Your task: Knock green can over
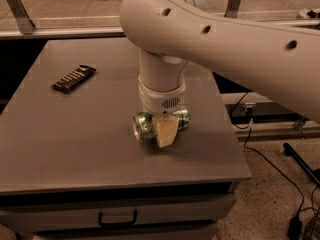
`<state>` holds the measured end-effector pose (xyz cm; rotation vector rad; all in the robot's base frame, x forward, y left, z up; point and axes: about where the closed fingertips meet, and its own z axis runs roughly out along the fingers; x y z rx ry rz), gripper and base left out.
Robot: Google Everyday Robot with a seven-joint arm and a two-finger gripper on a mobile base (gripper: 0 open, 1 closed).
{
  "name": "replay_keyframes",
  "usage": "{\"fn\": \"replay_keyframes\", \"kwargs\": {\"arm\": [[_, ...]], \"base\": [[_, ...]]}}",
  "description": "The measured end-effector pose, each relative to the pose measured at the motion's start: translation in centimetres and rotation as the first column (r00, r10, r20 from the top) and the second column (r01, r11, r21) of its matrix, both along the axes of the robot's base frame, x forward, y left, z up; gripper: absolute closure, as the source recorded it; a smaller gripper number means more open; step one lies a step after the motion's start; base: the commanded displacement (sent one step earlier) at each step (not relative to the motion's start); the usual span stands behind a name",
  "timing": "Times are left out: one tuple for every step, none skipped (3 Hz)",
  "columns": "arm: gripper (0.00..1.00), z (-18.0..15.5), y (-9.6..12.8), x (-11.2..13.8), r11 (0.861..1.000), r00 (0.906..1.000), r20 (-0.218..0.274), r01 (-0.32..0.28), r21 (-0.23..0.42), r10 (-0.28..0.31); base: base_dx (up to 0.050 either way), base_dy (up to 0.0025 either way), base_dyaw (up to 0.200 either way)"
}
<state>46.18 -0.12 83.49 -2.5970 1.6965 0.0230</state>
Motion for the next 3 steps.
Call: {"fn": "replay_keyframes", "kwargs": {"arm": [[1.00,-0.35,-0.10,-0.43,1.000,0.9998,0.019,0.006,0.003,-0.006],[0.83,-0.23,-0.11,-0.45,1.000,0.9997,0.024,0.006,0.004,-0.006],[0.59,-0.09,-0.14,-0.48,1.000,0.9996,0.029,0.007,0.006,-0.007]], "base": [[0.000,0.00000,0.000],[0.000,0.00000,0.000],[0.000,0.00000,0.000]]}}
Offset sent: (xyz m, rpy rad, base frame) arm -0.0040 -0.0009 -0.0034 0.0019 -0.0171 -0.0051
